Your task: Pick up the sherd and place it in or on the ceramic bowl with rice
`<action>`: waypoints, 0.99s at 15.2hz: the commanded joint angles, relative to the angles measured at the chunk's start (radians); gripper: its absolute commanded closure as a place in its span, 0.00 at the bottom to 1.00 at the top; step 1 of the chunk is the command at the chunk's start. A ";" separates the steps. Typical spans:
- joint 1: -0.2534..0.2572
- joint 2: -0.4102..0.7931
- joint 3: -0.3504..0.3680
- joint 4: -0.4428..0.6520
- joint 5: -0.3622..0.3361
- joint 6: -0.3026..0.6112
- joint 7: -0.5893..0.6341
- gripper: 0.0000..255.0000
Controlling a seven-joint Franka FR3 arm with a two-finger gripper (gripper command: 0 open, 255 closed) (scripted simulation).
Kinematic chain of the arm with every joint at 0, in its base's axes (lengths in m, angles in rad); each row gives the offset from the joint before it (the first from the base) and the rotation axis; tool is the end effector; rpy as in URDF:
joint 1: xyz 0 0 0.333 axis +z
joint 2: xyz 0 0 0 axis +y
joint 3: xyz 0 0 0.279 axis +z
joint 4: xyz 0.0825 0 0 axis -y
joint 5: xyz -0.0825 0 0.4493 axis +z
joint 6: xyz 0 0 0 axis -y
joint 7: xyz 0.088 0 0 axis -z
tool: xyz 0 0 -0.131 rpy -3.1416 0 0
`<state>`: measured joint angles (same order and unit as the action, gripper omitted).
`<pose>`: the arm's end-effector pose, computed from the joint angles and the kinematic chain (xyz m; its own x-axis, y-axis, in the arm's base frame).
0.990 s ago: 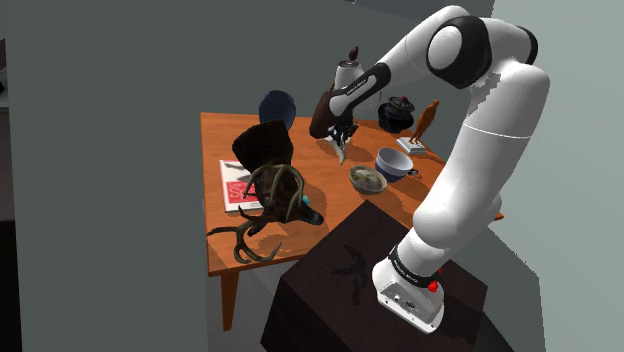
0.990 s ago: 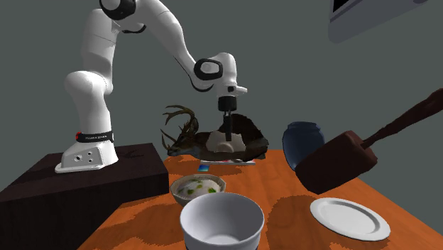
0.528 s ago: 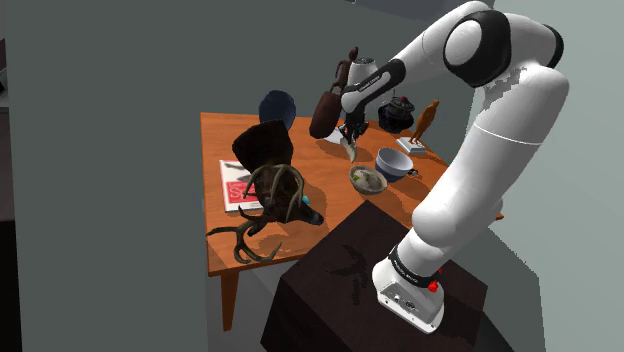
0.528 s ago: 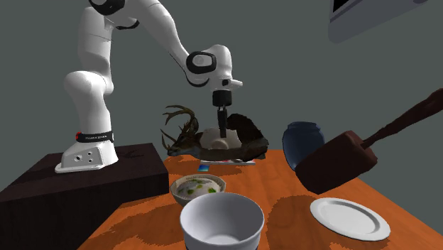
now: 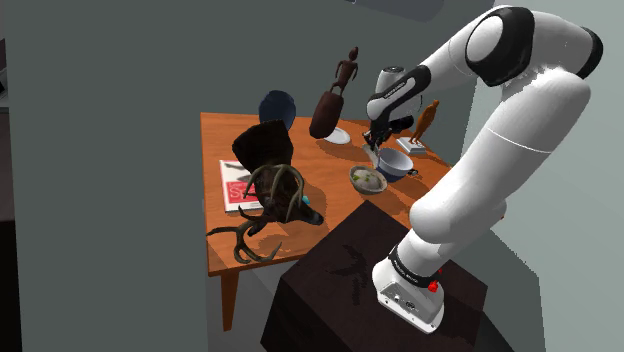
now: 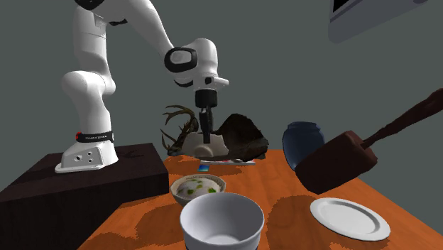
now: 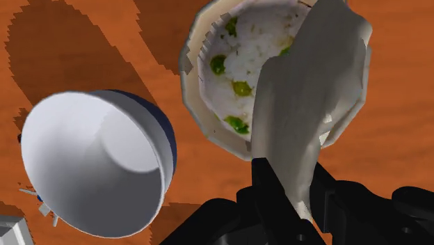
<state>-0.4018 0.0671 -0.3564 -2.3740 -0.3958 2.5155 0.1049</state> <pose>0.3975 -0.3832 0.1941 0.8563 -0.5131 0.0589 -0.5088 -0.8186 0.2666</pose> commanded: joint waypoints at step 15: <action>-0.047 0.146 -0.034 -0.058 -0.019 0.216 -0.011 1.00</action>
<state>-0.4483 0.1976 -0.3907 -2.4309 -0.4139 2.7150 0.0883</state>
